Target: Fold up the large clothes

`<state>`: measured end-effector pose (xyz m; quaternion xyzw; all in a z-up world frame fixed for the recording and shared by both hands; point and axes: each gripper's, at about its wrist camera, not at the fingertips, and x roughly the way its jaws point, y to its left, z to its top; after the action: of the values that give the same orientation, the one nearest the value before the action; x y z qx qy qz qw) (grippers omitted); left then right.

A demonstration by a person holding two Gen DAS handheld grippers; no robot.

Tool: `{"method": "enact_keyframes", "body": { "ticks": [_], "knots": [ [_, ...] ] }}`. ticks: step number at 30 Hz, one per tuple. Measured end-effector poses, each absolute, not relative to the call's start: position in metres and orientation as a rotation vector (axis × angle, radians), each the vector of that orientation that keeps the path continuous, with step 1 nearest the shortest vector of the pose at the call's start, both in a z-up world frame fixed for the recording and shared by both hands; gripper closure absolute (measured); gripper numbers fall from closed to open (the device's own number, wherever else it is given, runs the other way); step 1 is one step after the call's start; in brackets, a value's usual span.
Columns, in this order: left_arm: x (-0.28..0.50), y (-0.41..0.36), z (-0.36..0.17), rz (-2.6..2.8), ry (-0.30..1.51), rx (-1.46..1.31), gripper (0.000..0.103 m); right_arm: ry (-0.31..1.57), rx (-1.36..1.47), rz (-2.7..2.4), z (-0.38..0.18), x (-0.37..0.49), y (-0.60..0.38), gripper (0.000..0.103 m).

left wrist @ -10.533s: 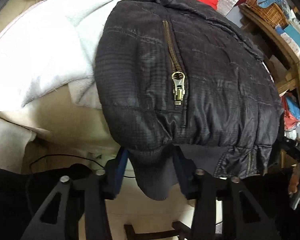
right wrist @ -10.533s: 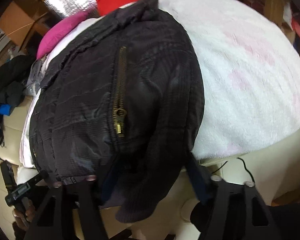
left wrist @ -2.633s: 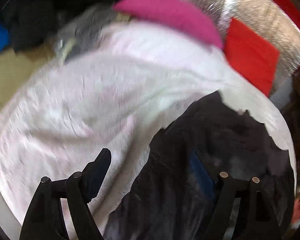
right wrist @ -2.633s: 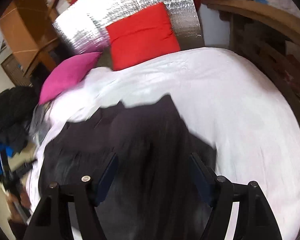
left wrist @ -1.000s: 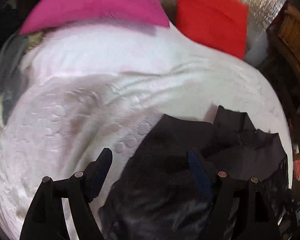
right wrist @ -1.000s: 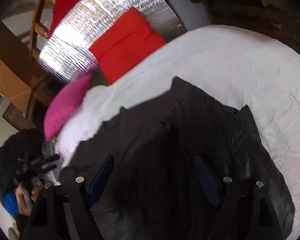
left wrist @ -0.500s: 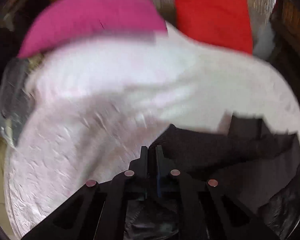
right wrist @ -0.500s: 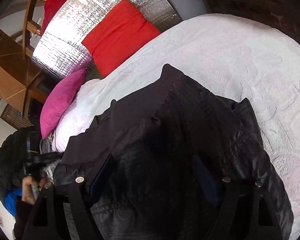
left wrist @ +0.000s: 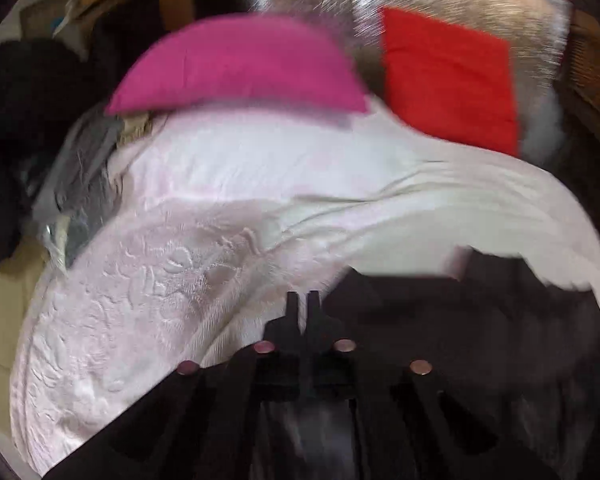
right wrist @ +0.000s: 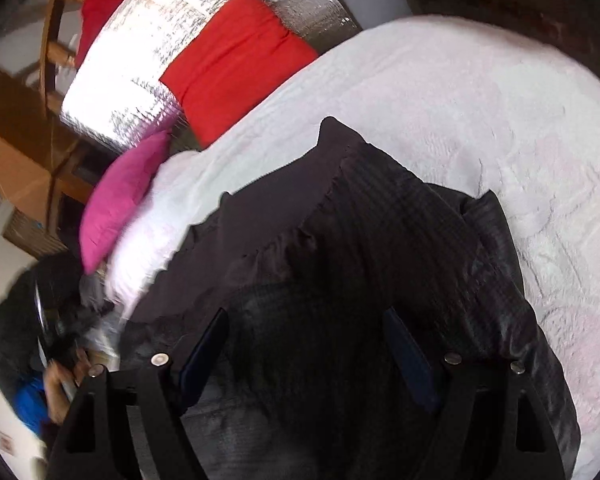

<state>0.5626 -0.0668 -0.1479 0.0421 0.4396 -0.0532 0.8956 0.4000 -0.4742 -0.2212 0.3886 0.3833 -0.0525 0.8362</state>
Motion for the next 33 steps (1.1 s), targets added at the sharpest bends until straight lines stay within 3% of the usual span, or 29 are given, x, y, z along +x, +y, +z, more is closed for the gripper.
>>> {"method": "enact_keyframes", "body": {
  "ticks": [1, 3, 6, 8, 10, 14, 20, 27, 33],
  "knots": [
    [0.545, -0.071, -0.144, -0.117, 0.896, 0.110, 0.067, 0.800, 0.860, -0.097, -0.219, 0.396, -0.479, 0.020],
    [0.509, -0.078, -0.140, -0.106, 0.876, 0.150, 0.042, 0.756, 0.891, -0.075, -0.212, 0.388, -0.484, 0.020],
    [0.463, -0.087, -0.148, -0.130, 0.876, 0.156, 0.042, 0.720, 0.818, -0.040, -0.197, 0.381, -0.474, 0.022],
    [0.442, -0.089, -0.160, -0.112, 0.894, 0.126, 0.042, 0.706, 0.738, -0.008, -0.187, 0.379, -0.456, 0.037],
    [0.432, -0.090, -0.181, -0.090, 0.937, 0.100, 0.042, 0.714, 0.640, -0.010, -0.180, 0.380, -0.438, 0.042],
    [0.435, -0.090, -0.216, -0.051, 0.992, 0.125, 0.040, 0.787, 0.509, -0.020, -0.190, 0.387, -0.408, 0.043],
    [0.439, -0.091, -0.210, -0.065, 0.967, 0.129, 0.040, 0.876, 0.497, -0.071, -0.214, 0.391, -0.411, 0.045],
    [0.444, -0.070, -0.176, -0.051, 0.839, 0.019, 0.038, 0.678, 0.567, 0.017, -0.180, 0.387, -0.411, 0.045],
    [0.474, -0.056, -0.211, 0.008, 0.987, 0.078, 0.037, 0.821, 0.609, 0.009, -0.213, 0.426, -0.398, 0.045]
  ]
}}
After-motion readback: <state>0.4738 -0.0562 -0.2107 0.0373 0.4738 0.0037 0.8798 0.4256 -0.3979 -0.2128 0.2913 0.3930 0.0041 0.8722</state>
